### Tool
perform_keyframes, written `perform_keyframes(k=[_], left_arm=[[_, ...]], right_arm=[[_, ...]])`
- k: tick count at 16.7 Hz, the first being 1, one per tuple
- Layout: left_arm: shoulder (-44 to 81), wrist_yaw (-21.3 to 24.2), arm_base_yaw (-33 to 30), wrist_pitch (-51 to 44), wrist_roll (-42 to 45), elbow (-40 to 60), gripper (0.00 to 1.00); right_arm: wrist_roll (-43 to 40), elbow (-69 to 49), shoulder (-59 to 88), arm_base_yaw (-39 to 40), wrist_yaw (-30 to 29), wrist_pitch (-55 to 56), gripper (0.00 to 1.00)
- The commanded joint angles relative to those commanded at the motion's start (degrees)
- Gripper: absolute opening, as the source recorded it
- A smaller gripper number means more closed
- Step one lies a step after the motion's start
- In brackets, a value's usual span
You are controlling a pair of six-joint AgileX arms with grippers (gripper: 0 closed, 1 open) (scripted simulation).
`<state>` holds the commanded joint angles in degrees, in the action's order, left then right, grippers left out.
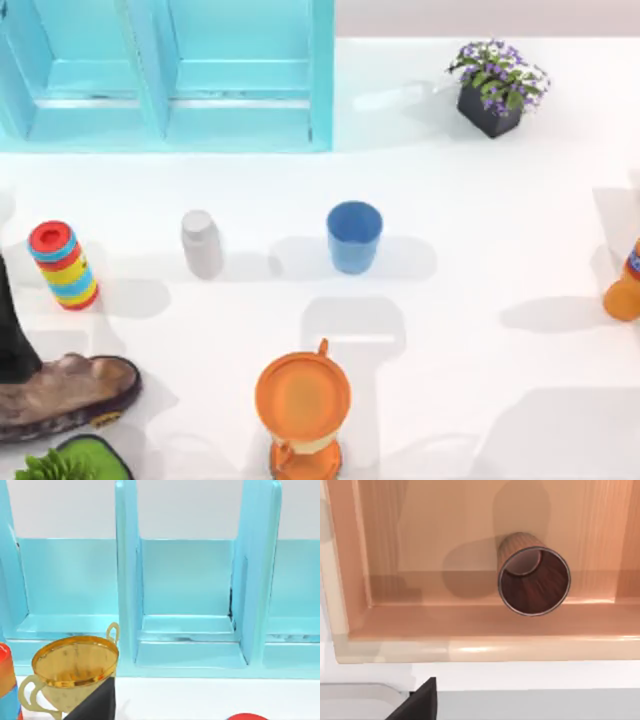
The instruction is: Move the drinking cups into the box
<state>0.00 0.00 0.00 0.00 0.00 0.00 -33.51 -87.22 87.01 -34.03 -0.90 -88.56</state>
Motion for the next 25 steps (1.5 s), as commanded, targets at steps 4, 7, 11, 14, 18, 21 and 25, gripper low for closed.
perform_keyframes(k=[4, 7, 11, 14, 18, 21, 25], left_arm=[[0.00, 0.00, 0.00, 0.00, 0.00, 0.00, 1.00], [0.00, 0.00, 0.00, 0.00, 0.00, 0.00, 1.00], [0.00, 0.00, 0.00, 0.00, 0.00, 0.00, 1.00], [0.00, 0.00, 0.00, 0.00, 0.00, 0.00, 1.00], [0.00, 0.00, 0.00, 0.00, 0.00, 0.00, 1.00], [0.00, 0.00, 0.00, 0.00, 0.00, 0.00, 1.00], [0.00, 0.00, 0.00, 0.00, 0.00, 0.00, 1.00]], right_arm=[[0.01, -0.07, -0.06, 0.14, 0.00, -0.06, 1.00], [1.88, -1.90, 1.66, 2.11, -0.27, -0.07, 1.00], [12.36, -11.31, 10.34, 13.02, -1.59, 0.23, 1.00], [26.06, -20.92, 20.18, 27.21, -3.10, 0.63, 1.00], [48.07, -33.77, 34.53, 50.40, -5.08, 1.54, 1.00], [61.71, -42.41, 43.59, 64.03, -6.10, 3.09, 1.00], [73.29, -50.74, 51.25, 74.16, -6.96, 5.76, 1.00]])
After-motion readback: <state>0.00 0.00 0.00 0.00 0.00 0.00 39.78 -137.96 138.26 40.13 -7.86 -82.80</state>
